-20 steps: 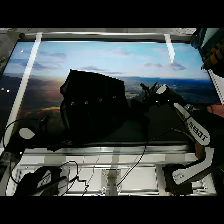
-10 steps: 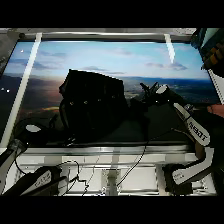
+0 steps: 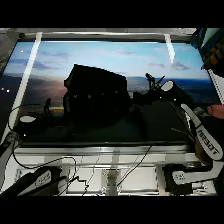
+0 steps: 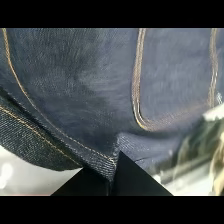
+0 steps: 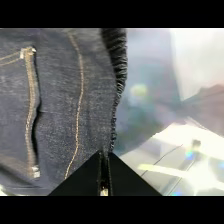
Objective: Fold the clothes and pants, and hang the long-sleeved shirts on hangers.
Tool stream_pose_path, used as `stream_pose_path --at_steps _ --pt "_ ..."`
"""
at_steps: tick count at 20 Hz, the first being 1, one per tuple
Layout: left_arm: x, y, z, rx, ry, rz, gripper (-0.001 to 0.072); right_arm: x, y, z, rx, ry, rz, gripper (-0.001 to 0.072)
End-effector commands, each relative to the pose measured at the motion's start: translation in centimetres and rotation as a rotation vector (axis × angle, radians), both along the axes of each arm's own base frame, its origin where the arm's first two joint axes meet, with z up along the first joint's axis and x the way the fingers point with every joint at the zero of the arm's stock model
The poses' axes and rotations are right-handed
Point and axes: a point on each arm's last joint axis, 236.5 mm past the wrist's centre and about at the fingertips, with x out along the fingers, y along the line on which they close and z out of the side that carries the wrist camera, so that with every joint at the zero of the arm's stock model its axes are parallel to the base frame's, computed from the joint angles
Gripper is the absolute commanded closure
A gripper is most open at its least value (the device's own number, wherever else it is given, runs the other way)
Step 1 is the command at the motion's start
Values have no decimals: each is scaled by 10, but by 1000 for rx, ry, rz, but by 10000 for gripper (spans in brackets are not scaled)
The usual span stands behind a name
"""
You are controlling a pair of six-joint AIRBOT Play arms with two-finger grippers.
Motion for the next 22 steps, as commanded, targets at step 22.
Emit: stream_pose_path --at_steps 22 --pt "-32 -31 459 291 -1126 -152 696 -147 -1 430 308 -896 -98 684"
